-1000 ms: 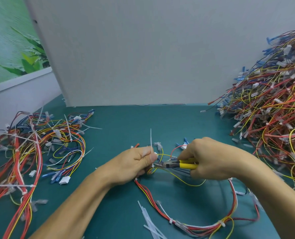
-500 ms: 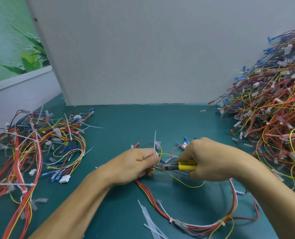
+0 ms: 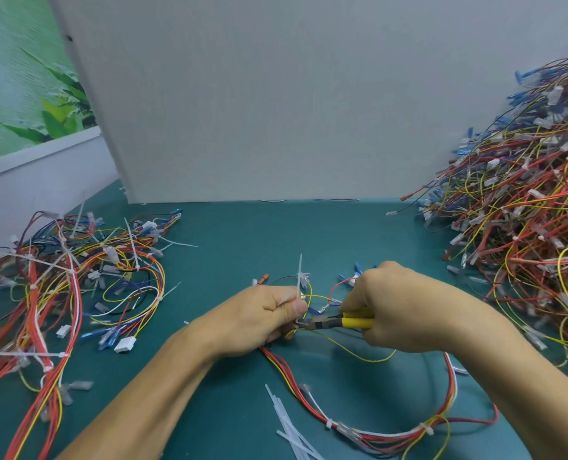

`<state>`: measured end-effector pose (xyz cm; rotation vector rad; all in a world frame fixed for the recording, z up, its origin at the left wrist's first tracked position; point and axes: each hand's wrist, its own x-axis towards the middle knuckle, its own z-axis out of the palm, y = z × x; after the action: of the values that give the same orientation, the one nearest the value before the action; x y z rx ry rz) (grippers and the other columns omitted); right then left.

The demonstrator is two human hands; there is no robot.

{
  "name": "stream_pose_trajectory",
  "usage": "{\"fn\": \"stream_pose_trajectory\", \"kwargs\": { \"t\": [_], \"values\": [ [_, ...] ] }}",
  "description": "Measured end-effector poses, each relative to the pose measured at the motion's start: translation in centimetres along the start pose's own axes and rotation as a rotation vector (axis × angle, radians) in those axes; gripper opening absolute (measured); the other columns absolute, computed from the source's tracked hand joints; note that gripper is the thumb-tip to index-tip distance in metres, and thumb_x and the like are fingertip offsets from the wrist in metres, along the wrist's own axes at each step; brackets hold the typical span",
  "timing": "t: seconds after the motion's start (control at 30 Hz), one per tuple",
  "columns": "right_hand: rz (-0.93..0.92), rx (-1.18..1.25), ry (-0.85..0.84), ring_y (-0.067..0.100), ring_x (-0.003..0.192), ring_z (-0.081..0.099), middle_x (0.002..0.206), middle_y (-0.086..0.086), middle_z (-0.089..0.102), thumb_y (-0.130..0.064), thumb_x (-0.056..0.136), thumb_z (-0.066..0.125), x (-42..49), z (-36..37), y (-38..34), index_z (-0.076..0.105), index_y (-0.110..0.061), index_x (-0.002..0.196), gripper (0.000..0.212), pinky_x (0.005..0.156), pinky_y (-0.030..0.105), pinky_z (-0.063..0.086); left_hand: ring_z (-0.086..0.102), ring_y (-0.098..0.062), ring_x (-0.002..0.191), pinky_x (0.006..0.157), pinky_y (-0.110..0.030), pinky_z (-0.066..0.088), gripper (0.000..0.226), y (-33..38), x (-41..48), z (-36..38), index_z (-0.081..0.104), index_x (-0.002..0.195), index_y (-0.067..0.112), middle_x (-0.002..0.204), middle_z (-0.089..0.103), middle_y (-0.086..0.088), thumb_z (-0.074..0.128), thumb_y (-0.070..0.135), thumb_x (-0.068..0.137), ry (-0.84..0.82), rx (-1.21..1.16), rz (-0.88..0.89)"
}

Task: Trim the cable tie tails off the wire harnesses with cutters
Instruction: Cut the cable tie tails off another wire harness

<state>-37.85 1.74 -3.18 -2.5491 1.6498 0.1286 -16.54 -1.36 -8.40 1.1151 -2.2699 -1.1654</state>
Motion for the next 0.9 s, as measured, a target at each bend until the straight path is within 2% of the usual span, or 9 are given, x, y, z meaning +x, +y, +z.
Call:
{"fn": "stream_pose_trajectory", "kwargs": {
  "t": [0.1, 0.23, 0.4, 0.5, 0.57, 0.63, 0.7, 0.8, 0.9],
  "values": [
    [-0.016, -0.012, 0.043, 0.032, 0.071, 0.052, 0.059, 0.001, 0.041, -0.017, 0.076, 0.056, -0.1, 0.1, -0.1, 0.046, -0.018, 0.059, 0.02, 0.058, 0.037, 0.047, 0.035, -0.018, 0.056, 0.056, -0.03, 0.032, 0.036, 0.0, 0.0, 0.0, 0.039, 0.073, 0.01, 0.062, 0.043, -0.005, 0.041, 0.032, 0.101, -0.004, 0.004, -0.004],
    [-0.016, -0.049, 0.066, 0.03, 0.073, 0.053, 0.063, -0.001, 0.044, -0.021, 0.079, 0.058, -0.2, 0.2, -0.3, 0.045, -0.021, 0.06, 0.023, 0.052, 0.03, 0.037, 0.035, -0.018, 0.057, 0.056, -0.03, 0.032, 0.037, 0.2, -0.1, 0.0, 0.039, 0.075, 0.005, 0.065, 0.044, -0.012, 0.039, 0.032, 0.101, -0.001, 0.033, -0.007],
    [-0.003, -0.029, 0.064, 0.031, 0.076, 0.055, 0.064, -0.002, 0.045, -0.024, 0.079, 0.06, -0.1, 0.2, -0.3, 0.05, -0.019, 0.067, 0.016, 0.054, 0.029, 0.038, 0.035, -0.014, 0.051, 0.054, -0.029, 0.033, 0.035, 0.4, -0.1, 0.0, 0.041, 0.073, 0.011, 0.054, 0.042, 0.002, 0.039, 0.032, 0.101, 0.027, 0.031, -0.005],
    [0.032, 0.019, -0.036, 0.029, 0.08, 0.056, 0.066, -0.004, 0.046, -0.037, 0.073, 0.073, -0.3, -0.2, 0.3, 0.05, -0.019, 0.068, 0.03, 0.06, 0.033, 0.043, 0.036, -0.014, 0.049, 0.052, -0.027, 0.033, 0.036, 0.7, -0.1, -0.1, 0.052, 0.075, 0.009, 0.05, 0.044, 0.008, 0.039, 0.028, 0.102, 0.146, -0.025, -0.032],
    [0.052, 0.044, -0.092, 0.027, 0.076, 0.054, 0.07, -0.001, 0.048, -0.046, 0.072, 0.074, -0.7, -0.4, 0.9, 0.046, -0.019, 0.068, 0.04, 0.061, 0.035, 0.043, 0.037, -0.01, 0.046, 0.05, -0.024, 0.033, 0.037, 1.1, -0.3, -0.8, 0.057, 0.078, 0.005, 0.047, 0.048, 0.009, 0.042, 0.029, 0.102, 0.256, -0.051, -0.047],
    [0.054, 0.097, -0.081, 0.024, 0.074, 0.051, 0.071, -0.001, 0.049, -0.049, 0.073, 0.073, -1.1, 0.0, 1.3, 0.047, -0.019, 0.073, 0.039, 0.062, 0.036, 0.043, 0.037, -0.009, 0.047, 0.05, -0.022, 0.032, 0.035, 2.0, -0.8, -1.8, 0.059, 0.079, 0.008, 0.049, 0.049, 0.007, 0.045, 0.033, 0.098, 0.298, -0.055, -0.033],
    [0.04, 0.159, -0.055, 0.022, 0.075, 0.049, 0.072, -0.003, 0.049, -0.048, 0.074, 0.073, -1.2, 0.7, 1.2, 0.051, -0.021, 0.08, 0.036, 0.064, 0.035, 0.042, 0.04, -0.009, 0.051, 0.052, -0.019, 0.035, 0.03, 3.0, -1.6, -2.4, 0.061, 0.081, 0.012, 0.058, 0.056, 0.007, 0.045, 0.028, 0.1, 0.209, -0.04, -0.032],
    [0.022, 0.164, -0.039, 0.021, 0.076, 0.046, 0.07, -0.006, 0.045, -0.045, 0.075, 0.073, -0.7, 2.3, 0.6, 0.048, -0.022, 0.076, 0.034, 0.063, 0.032, 0.039, 0.049, 0.0, 0.06, 0.06, -0.015, 0.041, 0.024, 4.9, -2.8, -2.2, 0.065, 0.085, 0.023, 0.068, 0.061, 0.014, 0.046, 0.023, 0.1, -0.077, 0.164, -0.061],
    [0.068, 0.175, 0.052, 0.024, 0.075, 0.045, 0.068, -0.007, 0.041, -0.037, 0.078, 0.068, 0.5, 3.8, 0.6, 0.041, -0.022, 0.067, 0.033, 0.059, 0.031, 0.036, 0.056, 0.0, 0.073, 0.078, -0.026, 0.049, 0.018, 6.1, -3.3, -0.8, 0.068, 0.09, 0.027, 0.075, 0.063, 0.013, 0.051, 0.031, 0.096, -0.277, 0.432, -0.104]
  ]
}}
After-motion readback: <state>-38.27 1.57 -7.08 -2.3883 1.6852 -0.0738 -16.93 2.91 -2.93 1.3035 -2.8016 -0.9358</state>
